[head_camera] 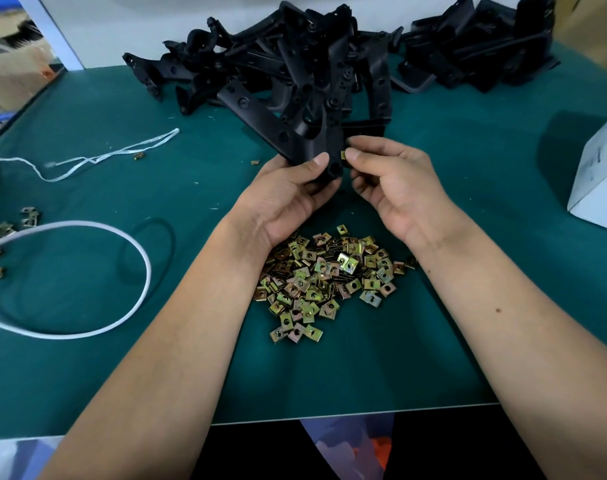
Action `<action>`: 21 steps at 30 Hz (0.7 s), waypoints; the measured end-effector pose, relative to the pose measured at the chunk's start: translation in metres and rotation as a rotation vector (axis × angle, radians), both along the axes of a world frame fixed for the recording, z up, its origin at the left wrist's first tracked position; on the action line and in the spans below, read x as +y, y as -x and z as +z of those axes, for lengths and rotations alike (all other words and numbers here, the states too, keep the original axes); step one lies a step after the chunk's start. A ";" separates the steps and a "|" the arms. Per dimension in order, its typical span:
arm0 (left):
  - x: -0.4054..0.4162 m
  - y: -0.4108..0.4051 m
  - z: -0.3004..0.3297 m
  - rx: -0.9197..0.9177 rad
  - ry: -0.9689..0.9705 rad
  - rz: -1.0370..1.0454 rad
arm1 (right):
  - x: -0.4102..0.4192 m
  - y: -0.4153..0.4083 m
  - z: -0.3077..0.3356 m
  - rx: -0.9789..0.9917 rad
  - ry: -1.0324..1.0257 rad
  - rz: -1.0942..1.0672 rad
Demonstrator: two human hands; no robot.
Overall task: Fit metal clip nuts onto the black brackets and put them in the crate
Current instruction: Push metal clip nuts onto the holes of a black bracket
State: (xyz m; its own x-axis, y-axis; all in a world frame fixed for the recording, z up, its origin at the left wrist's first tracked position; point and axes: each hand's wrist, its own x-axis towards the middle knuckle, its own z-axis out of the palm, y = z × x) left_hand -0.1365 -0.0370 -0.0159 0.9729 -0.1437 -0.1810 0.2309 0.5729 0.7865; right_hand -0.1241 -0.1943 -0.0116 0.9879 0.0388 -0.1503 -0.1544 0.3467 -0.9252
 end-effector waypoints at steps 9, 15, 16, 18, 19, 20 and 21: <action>0.000 0.003 0.004 0.018 -0.099 0.000 | -0.001 0.003 0.001 -0.084 0.062 0.035; -0.002 0.004 0.005 -0.044 -0.267 0.030 | 0.000 0.002 -0.001 -0.130 0.172 0.019; -0.001 0.004 0.005 -0.065 -0.299 0.037 | 0.000 0.001 -0.001 -0.141 0.215 0.023; 0.003 0.002 0.004 -0.123 -0.349 0.060 | 0.000 0.000 -0.001 -0.163 0.280 0.042; 0.005 0.001 0.004 -0.147 -0.374 0.077 | -0.001 -0.001 0.000 -0.172 0.302 0.051; 0.006 0.001 0.006 -0.151 -0.391 0.097 | -0.002 -0.001 0.002 -0.183 0.334 0.059; 0.008 0.001 0.006 -0.140 -0.397 0.120 | -0.006 -0.002 0.003 -0.211 0.403 0.076</action>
